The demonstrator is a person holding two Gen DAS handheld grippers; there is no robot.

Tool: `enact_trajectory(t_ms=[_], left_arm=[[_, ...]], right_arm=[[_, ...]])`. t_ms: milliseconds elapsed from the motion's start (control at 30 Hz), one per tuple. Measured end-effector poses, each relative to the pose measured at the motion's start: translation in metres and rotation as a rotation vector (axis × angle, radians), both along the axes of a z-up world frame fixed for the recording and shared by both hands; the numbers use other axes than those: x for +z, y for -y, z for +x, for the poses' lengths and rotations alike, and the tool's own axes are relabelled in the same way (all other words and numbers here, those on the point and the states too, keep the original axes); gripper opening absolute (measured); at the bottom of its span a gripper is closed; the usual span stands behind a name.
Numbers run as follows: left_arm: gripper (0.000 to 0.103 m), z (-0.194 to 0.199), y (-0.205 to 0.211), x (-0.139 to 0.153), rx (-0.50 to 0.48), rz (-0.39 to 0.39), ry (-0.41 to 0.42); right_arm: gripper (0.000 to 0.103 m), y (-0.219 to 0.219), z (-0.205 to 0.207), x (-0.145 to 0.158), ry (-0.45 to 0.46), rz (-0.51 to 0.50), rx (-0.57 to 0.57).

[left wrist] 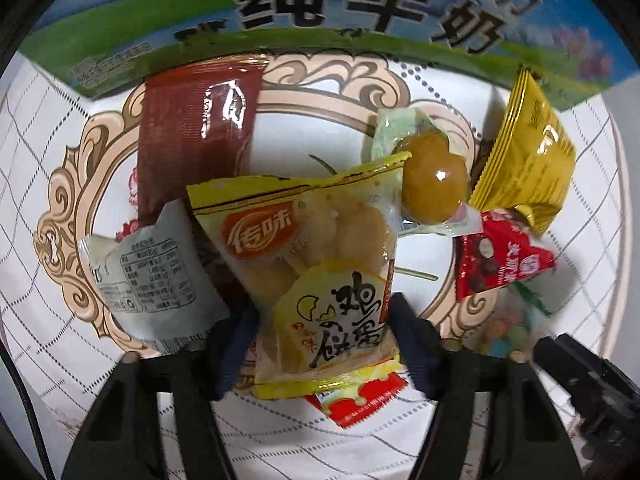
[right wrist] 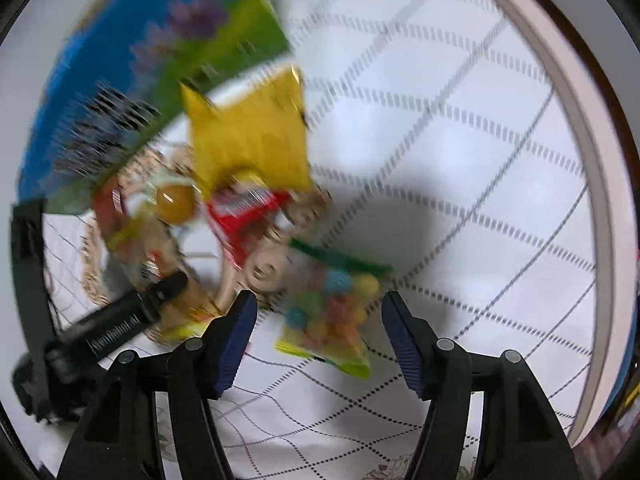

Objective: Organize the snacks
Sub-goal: 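Grasp the yellow bread bag with left tool while right tool grasps the candy bag, then carry bread bag with left tool while right tool carries candy bag into box, release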

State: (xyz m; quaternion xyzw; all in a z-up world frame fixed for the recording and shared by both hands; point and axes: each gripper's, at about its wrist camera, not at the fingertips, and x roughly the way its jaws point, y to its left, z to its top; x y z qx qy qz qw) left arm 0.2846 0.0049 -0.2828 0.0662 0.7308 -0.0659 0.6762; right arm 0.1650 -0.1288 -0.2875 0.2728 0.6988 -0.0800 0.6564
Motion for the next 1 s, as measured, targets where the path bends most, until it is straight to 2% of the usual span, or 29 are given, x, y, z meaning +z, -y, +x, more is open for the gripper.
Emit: enact_trajectory(t_ms=[67, 167, 200, 267, 400, 500, 567, 633, 667, 833, 1000], left_arm=[[0.056, -0.008, 0.003, 0.002, -0.020, 0.005, 0.024], [0.056, -0.029, -0.001, 0.005, -0.035, 0.000, 0.012], [0.056, -0.037, -0.004, 0.006, -0.039, -0.002, 0.003], [0.055, -0.054, -0.012, 0.005, -0.033, -0.007, -0.016], [0.058, -0.068, -0.024, -0.009, 0.007, -0.037, -0.074], [0.064, -0.064, -0.025, -0.026, 0.032, -0.061, -0.112], [0.064, -0.061, -0.023, -0.033, 0.042, -0.055, -0.111], [0.060, -0.062, -0.020, -0.031, 0.045, -0.055, -0.098], [0.054, -0.068, -0.015, -0.028, 0.043, -0.057, -0.086], [0.048, -0.084, -0.006, 0.009, 0.000, -0.056, 0.002], [0.048, -0.068, -0.001, 0.077, -0.010, -0.146, 0.095]], right_arm=[[0.068, -0.005, -0.007, -0.018, -0.036, 0.008, -0.005], [0.066, -0.015, -0.013, -0.037, -0.067, -0.003, 0.010], [0.060, -0.020, -0.013, -0.041, -0.061, -0.011, 0.029], [0.057, -0.035, -0.014, -0.044, -0.061, -0.052, 0.104], [0.056, -0.066, -0.021, -0.046, -0.072, -0.048, 0.289], [0.058, -0.067, -0.028, -0.050, -0.068, -0.044, 0.300], [0.059, -0.066, -0.028, -0.053, -0.077, -0.035, 0.282], [0.058, -0.065, -0.029, -0.056, -0.085, -0.038, 0.277], [0.058, -0.065, -0.030, -0.057, -0.084, -0.046, 0.280], [0.053, -0.073, -0.035, -0.043, -0.051, -0.058, 0.288], [0.053, -0.064, -0.032, 0.007, 0.051, -0.003, 0.255]])
